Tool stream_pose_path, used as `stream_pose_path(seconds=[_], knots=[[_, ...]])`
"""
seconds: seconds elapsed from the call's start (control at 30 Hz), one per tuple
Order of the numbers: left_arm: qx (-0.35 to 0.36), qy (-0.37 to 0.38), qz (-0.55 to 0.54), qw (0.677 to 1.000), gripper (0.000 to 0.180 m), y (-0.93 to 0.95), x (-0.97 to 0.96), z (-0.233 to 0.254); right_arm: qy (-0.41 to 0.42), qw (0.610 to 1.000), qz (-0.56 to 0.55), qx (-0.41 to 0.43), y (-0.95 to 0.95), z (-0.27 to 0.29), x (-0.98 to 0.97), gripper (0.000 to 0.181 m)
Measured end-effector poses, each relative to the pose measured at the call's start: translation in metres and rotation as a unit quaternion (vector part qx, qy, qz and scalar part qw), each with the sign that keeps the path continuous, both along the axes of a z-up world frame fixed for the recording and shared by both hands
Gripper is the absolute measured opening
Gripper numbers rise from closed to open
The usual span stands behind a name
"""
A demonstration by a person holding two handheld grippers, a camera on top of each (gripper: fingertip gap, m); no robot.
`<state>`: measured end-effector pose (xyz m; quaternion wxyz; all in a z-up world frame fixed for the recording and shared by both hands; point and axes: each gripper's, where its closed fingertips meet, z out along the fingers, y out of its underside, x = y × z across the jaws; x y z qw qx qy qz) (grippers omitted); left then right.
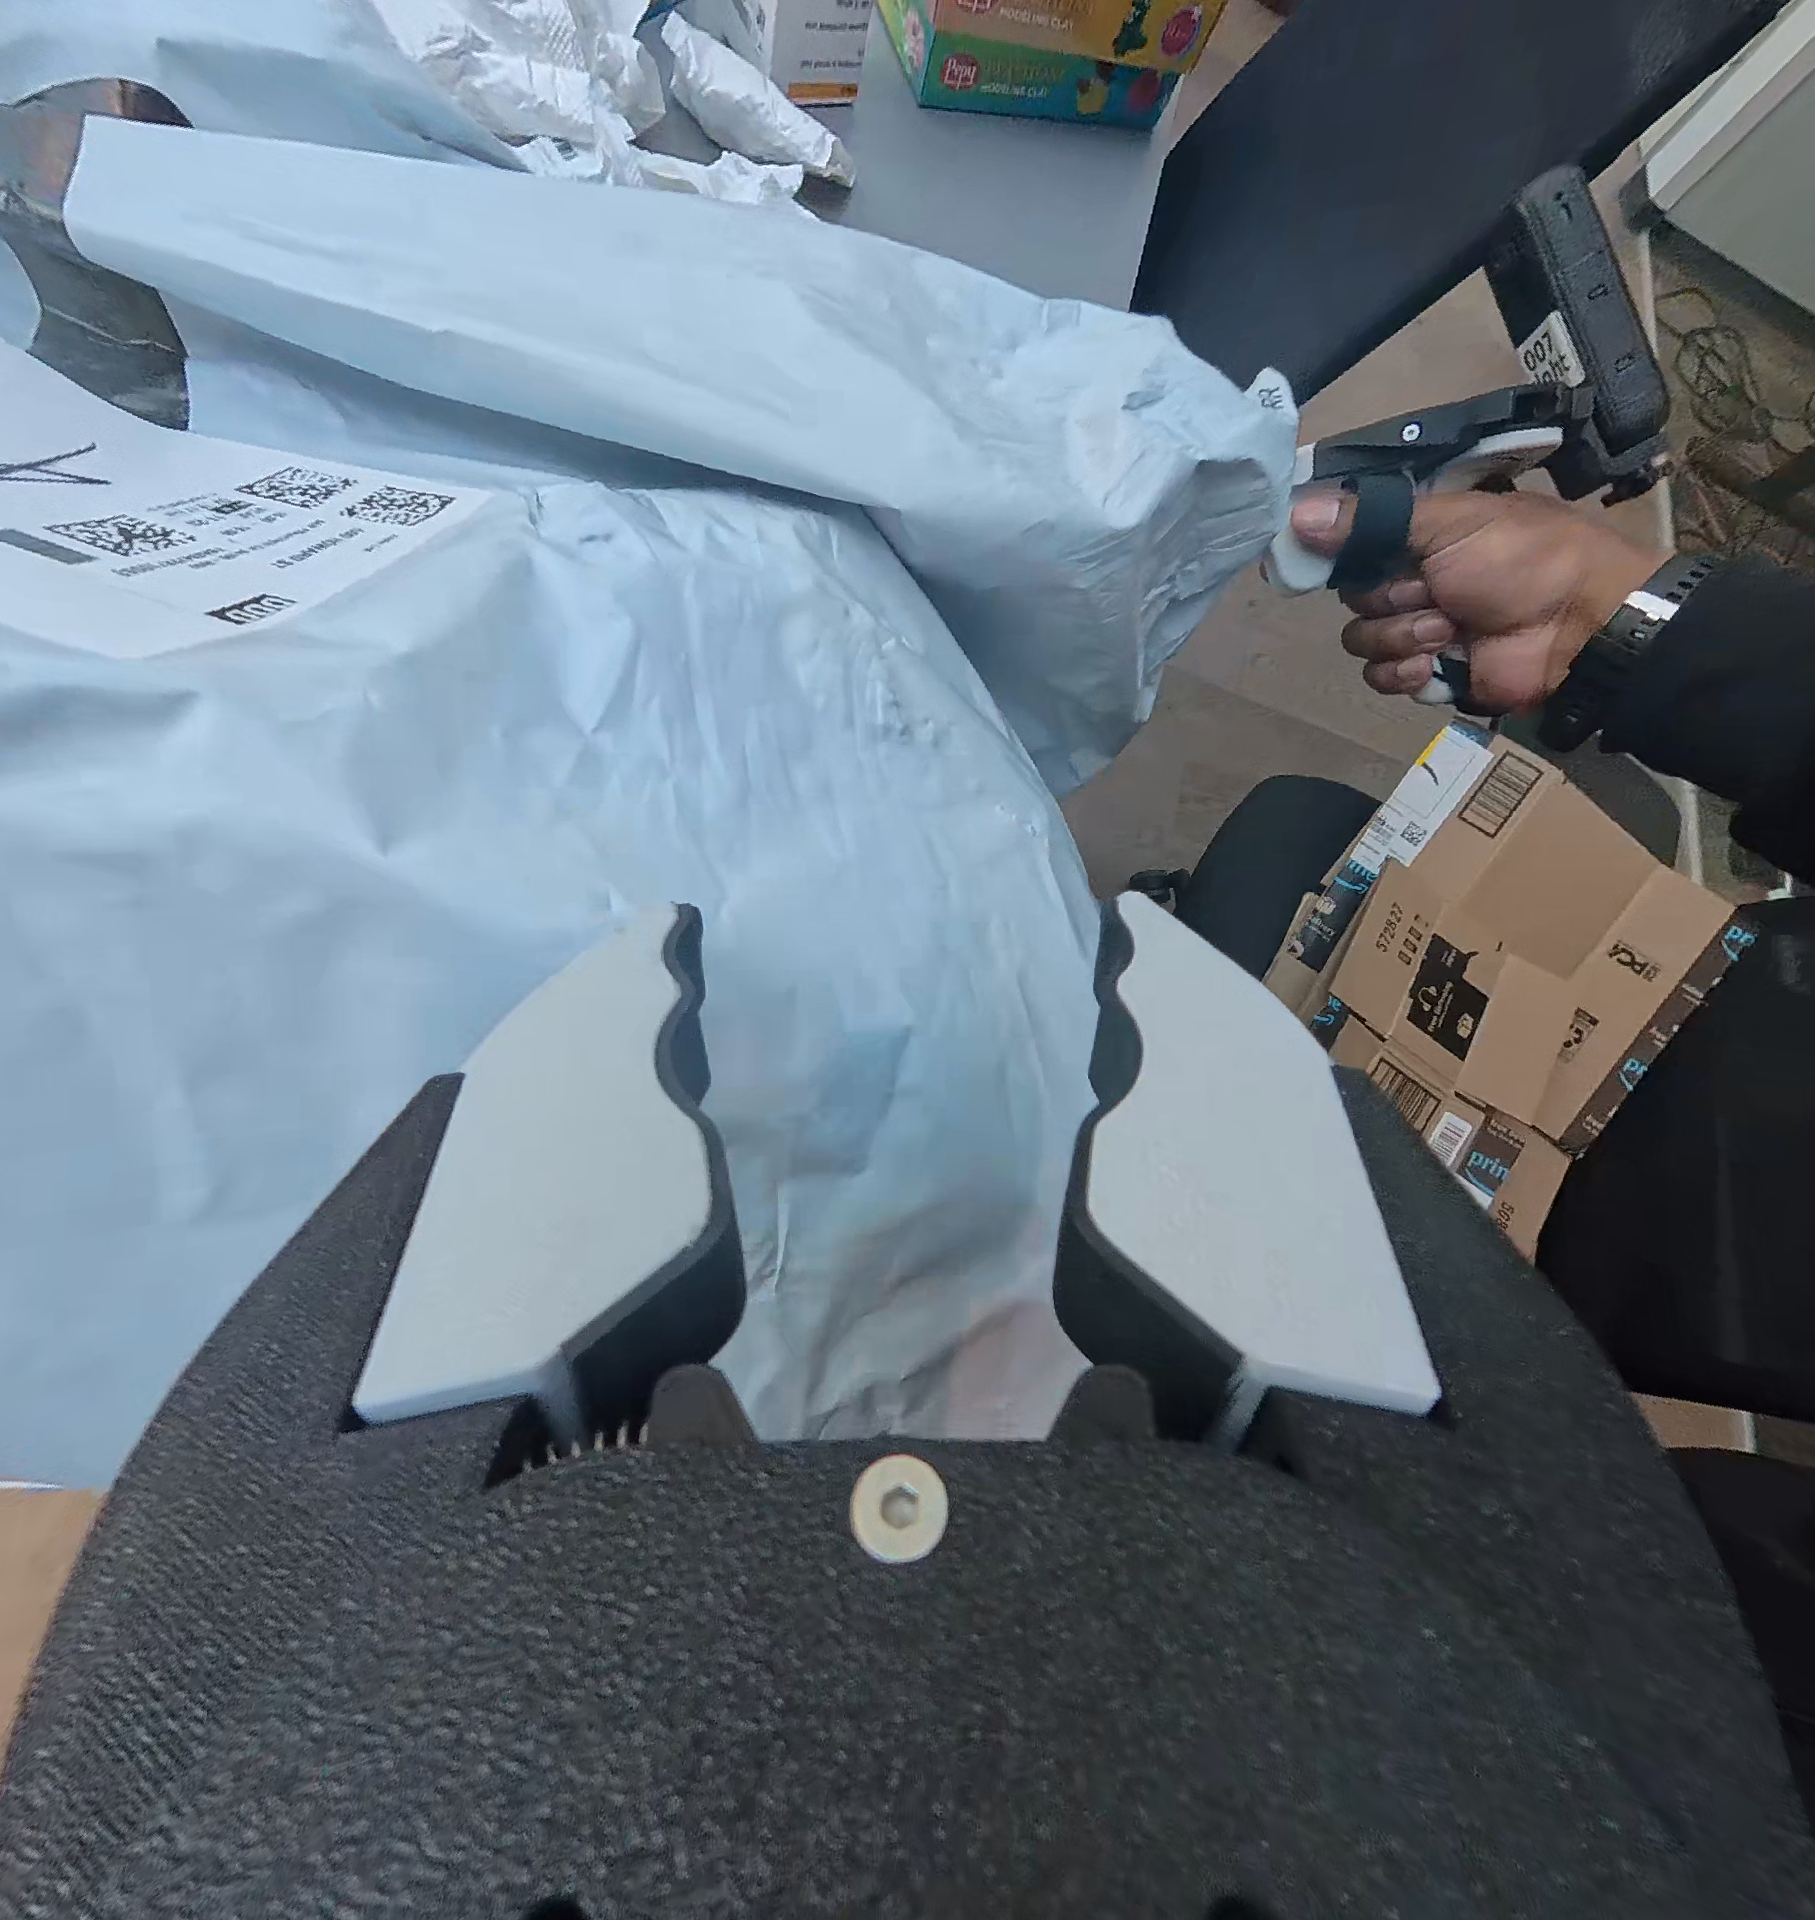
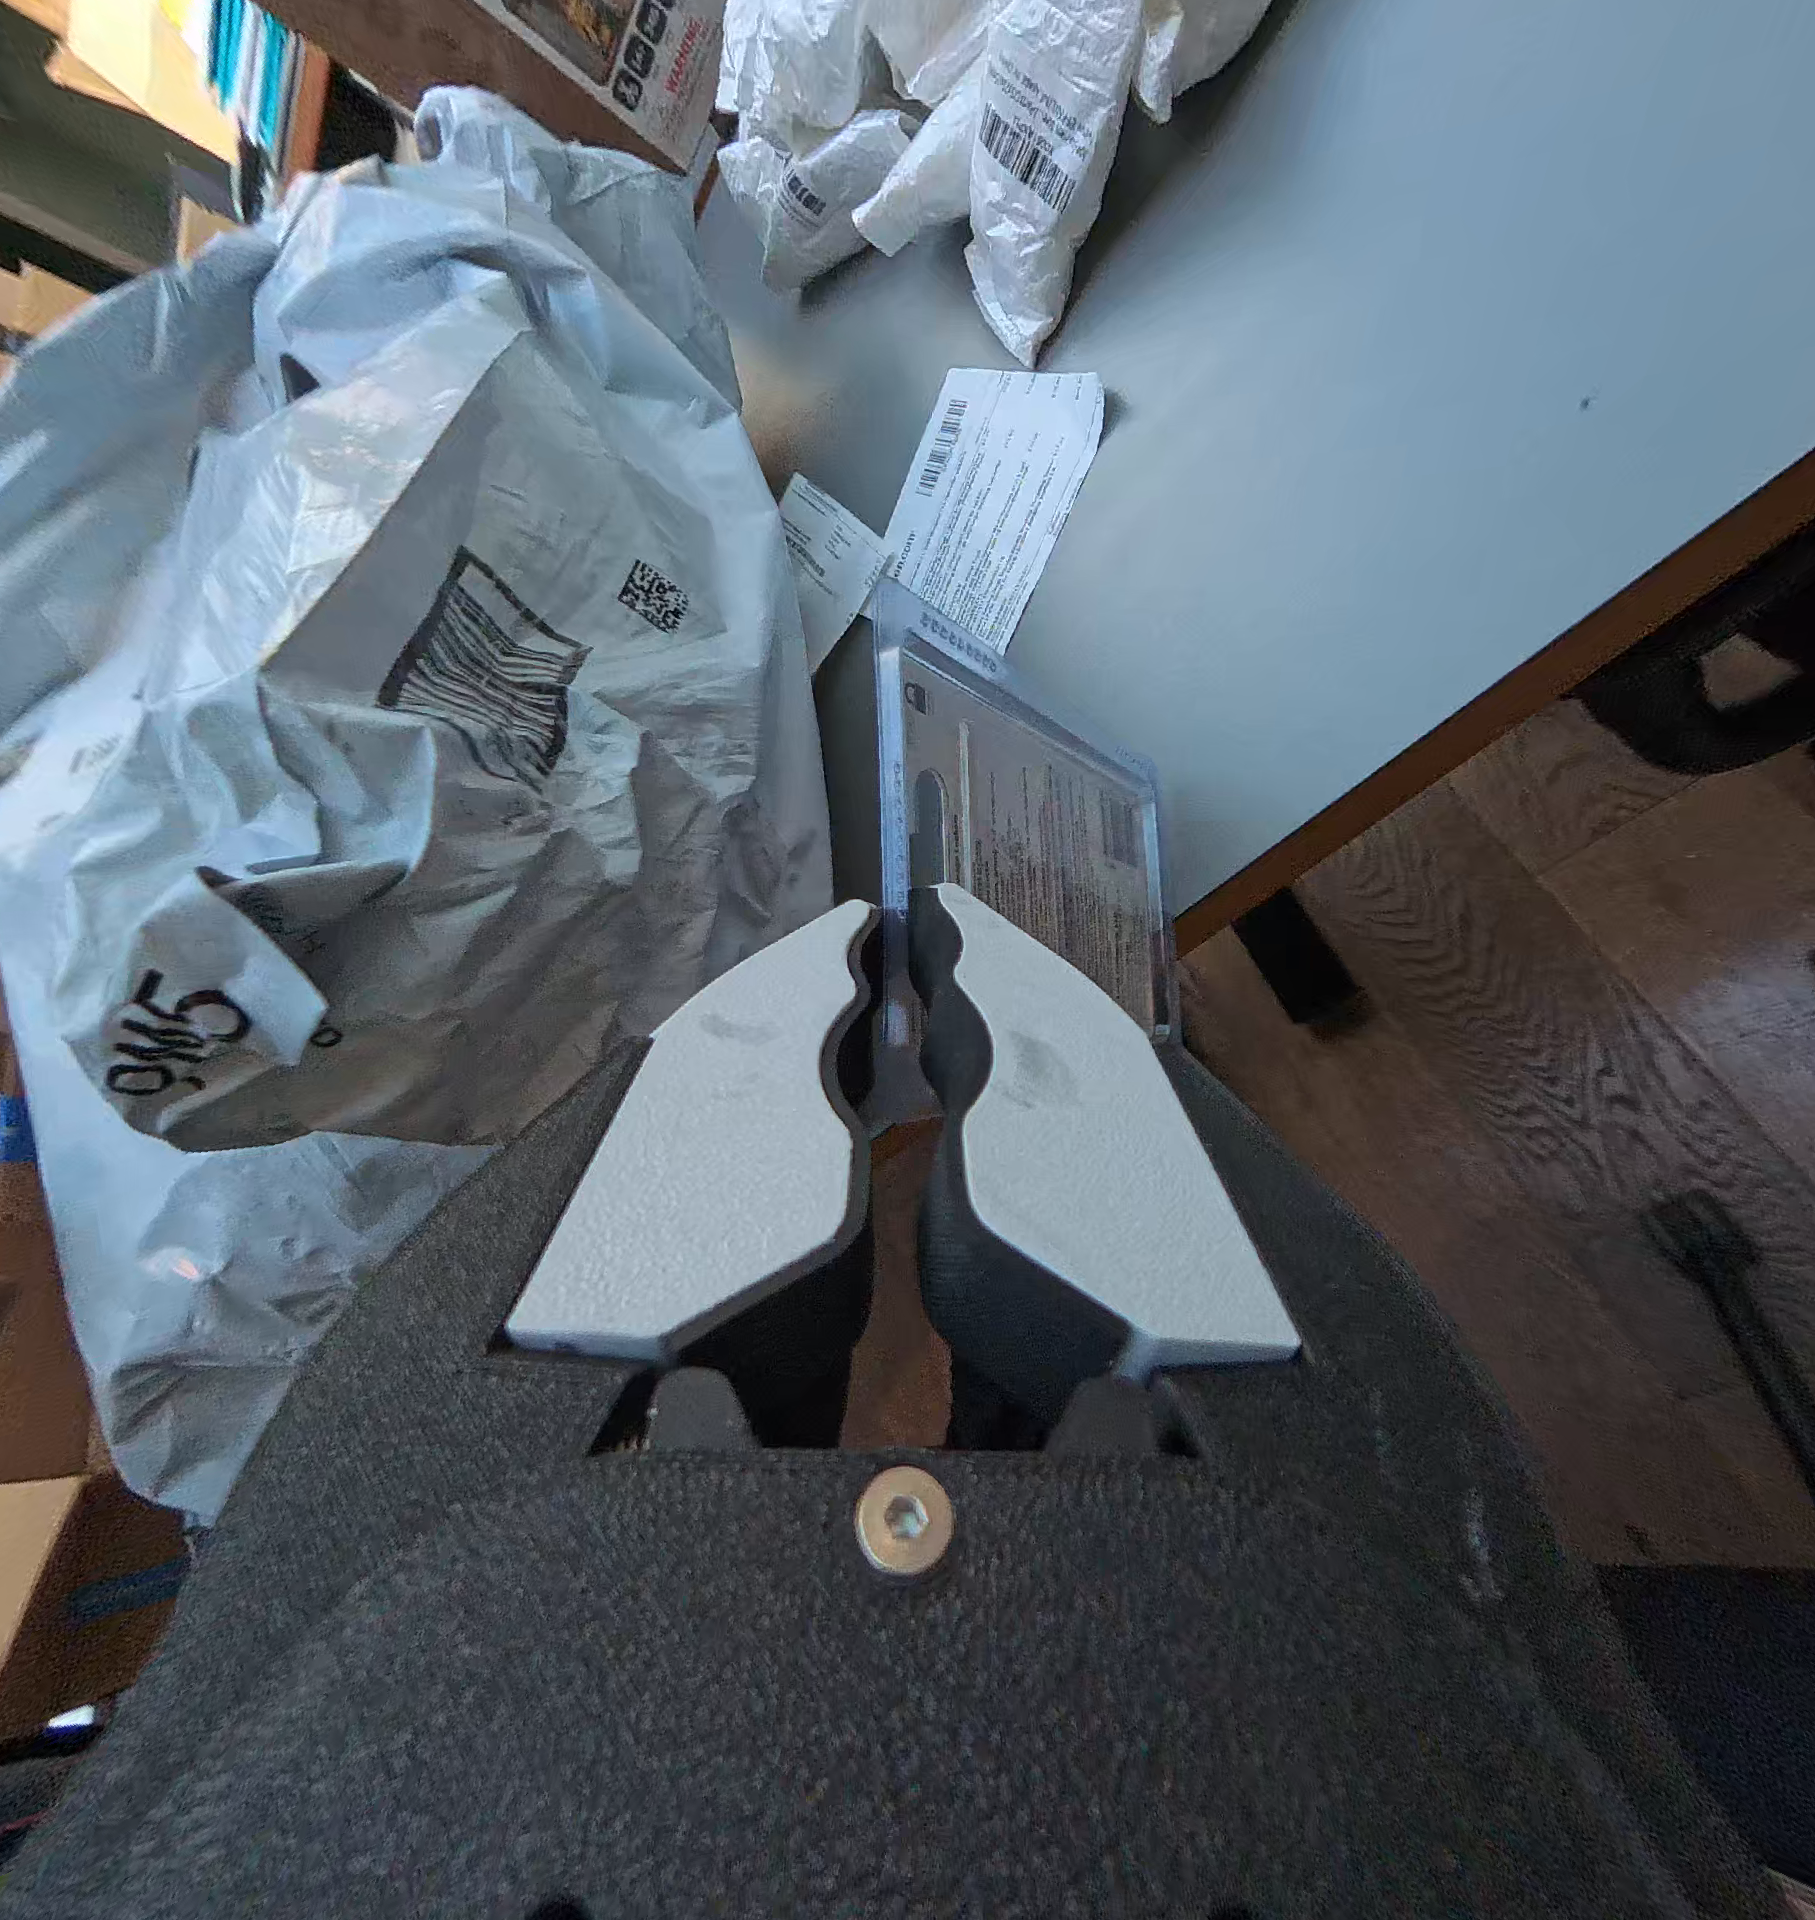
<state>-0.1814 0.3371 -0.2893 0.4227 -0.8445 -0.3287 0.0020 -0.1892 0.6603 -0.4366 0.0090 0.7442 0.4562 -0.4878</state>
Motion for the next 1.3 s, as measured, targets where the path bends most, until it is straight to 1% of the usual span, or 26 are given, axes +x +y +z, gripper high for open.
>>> stream_pose_path(seconds=[0.07, 0.13, 0.23, 0.33, 0.5, 0.6, 0.7, 0.77, 0.8, 0.83, 0.87, 0.9, 0.93, 0.97, 1.0, 1.07, 1.1, 1.17, 1.23, 1.3], knots=[[0.010, -0.002, -0.002, 1.000, 0.073, 0.002, 0.003, 0.003, -0.004, 0.999, 0.028, 0.041, 0.008, 0.010, -0.002, 0.004], [0.017, -0.004, -0.005, 1.000, 0.072, 0.003, 0.006, 0.006, -0.002, 0.997, 0.049, 0.065, 0.014, 0.025, -0.004, 0.005], [0.031, -0.002, -0.017, 0.999, 0.072, 0.006, 0.013, 0.013, 0.007, 0.991, 0.086, 0.098, 0.017, 0.060, -0.001, 0.004], [0.058, 0.000, -0.035, 0.998, 0.073, 0.010, 0.020, 0.026, 0.029, 0.981, 0.134, 0.138, 0.014, 0.112, 0.012, 0.005], [0.137, 0.007, -0.089, 0.986, 0.080, 0.030, 0.028, 0.058, 0.074, 0.959, 0.238, 0.137, -0.024, 0.215, 0.045, 0.005], [0.182, 0.035, -0.152, 0.971, 0.087, 0.049, 0.034, 0.084, 0.100, 0.926, 0.346, 0.109, -0.081, 0.272, 0.066, 0.004], [0.197, 0.056, -0.243, 0.948, 0.096, 0.068, 0.051, 0.102, 0.122, 0.871, 0.471, 0.070, -0.150, 0.316, 0.091, 0.004], [0.197, 0.052, -0.314, 0.927, 0.096, 0.072, 0.073, 0.106, 0.136, 0.833, 0.535, 0.046, -0.193, 0.336, 0.104, 0.004], [0.201, 0.044, -0.345, 0.916, 0.091, 0.071, 0.087, 0.108, 0.141, 0.817, 0.558, 0.036, -0.213, 0.342, 0.108, 0.004], [0.206, 0.031, -0.372, 0.905, 0.082, 0.066, 0.103, 0.109, 0.146, 0.805, 0.575, 0.026, -0.232, 0.346, 0.111, 0.005], [0.213, 0.015, -0.391, 0.895, 0.069, 0.058, 0.118, 0.109, 0.149, 0.794, 0.589, 0.017, -0.249, 0.346, 0.113, 0.005], [0.222, -0.003, -0.397, 0.891, 0.052, 0.049, 0.132, 0.108, 0.151, 0.787, 0.599, 0.009, -0.266, 0.344, 0.114, 0.004], [0.225, -0.016, -0.374, 0.899, 0.034, 0.040, 0.137, 0.104, 0.153, 0.780, 0.607, 0.001, -0.281, 0.340, 0.116, 0.005], [0.230, -0.029, -0.350, 0.908, 0.025, 0.028, 0.142, 0.097, 0.154, 0.775, 0.613, -0.006, -0.296, 0.333, 0.116, 0.004], [0.239, -0.046, -0.312, 0.919, 0.023, 0.014, 0.148, 0.089, 0.156, 0.774, 0.614, -0.001, -0.311, 0.322, 0.115, 0.005], [0.269, -0.088, -0.244, 0.928, 0.020, -0.018, 0.168, 0.074, 0.158, 0.767, 0.621, 0.031, -0.341, 0.292, 0.115, 0.010], [0.277, -0.101, -0.205, 0.933, 0.019, -0.035, 0.180, 0.063, 0.156, 0.763, 0.627, 0.037, -0.357, 0.278, 0.119, 0.015], [0.289, -0.121, -0.118, 0.942, 0.019, -0.076, 0.204, 0.039, 0.152, 0.762, 0.627, 0.047, -0.392, 0.252, 0.126, 0.038], [0.289, -0.134, -0.017, 0.948, 0.019, -0.125, 0.225, 0.011, 0.144, 0.761, 0.630, 0.065, -0.427, 0.221, 0.133, 0.054], [0.278, -0.136, 0.097, 0.946, 0.019, -0.180, 0.243, -0.017, 0.128, 0.765, 0.625, 0.089, -0.465, 0.180, 0.140, 0.061]])
